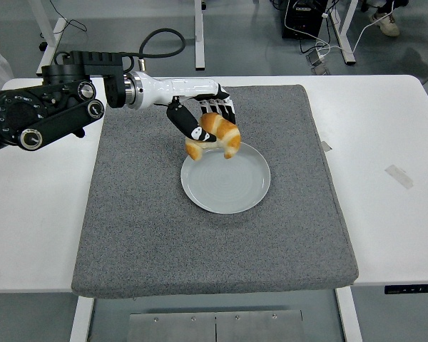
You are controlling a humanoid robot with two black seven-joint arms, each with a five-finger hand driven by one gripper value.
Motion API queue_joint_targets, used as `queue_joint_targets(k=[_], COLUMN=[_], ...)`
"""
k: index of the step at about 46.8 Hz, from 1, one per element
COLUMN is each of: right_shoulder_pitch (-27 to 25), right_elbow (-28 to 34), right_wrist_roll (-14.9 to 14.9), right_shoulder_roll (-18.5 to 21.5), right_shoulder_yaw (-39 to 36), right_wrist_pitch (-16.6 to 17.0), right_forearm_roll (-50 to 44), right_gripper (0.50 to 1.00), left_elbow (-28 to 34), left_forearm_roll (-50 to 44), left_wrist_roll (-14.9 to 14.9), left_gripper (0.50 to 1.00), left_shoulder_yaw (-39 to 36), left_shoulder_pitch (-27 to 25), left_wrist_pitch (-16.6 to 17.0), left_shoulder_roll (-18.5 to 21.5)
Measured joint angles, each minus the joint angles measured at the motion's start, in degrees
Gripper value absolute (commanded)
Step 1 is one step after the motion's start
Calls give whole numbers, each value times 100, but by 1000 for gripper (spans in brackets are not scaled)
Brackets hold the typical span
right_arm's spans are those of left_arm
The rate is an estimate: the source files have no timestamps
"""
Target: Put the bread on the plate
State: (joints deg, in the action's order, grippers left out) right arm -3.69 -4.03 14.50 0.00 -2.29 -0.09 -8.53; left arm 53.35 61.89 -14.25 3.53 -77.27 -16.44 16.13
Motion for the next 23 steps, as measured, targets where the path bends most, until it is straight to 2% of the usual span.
queue_joint_targets(k=[9,23], right_shoulder_pitch=[-1,0], right_elbow=[-1,-1], right_wrist_roll=[0,0], right_shoulder_roll=[0,0], right_shoulder_yaw=[0,0], right_wrist_pitch=[0,0], right_forearm_roll=[0,1], right_gripper=[1000,1000], left_elbow=[-126,-317], left_forearm_roll=[7,102], left_wrist_roll=[62,175], left_gripper=[500,500], left_shoulder_yaw=[-375,-621], left_shoulder_pitch=[-4,28], left_wrist_pitch=[161,272], left_shoulder_roll=[-309,-382])
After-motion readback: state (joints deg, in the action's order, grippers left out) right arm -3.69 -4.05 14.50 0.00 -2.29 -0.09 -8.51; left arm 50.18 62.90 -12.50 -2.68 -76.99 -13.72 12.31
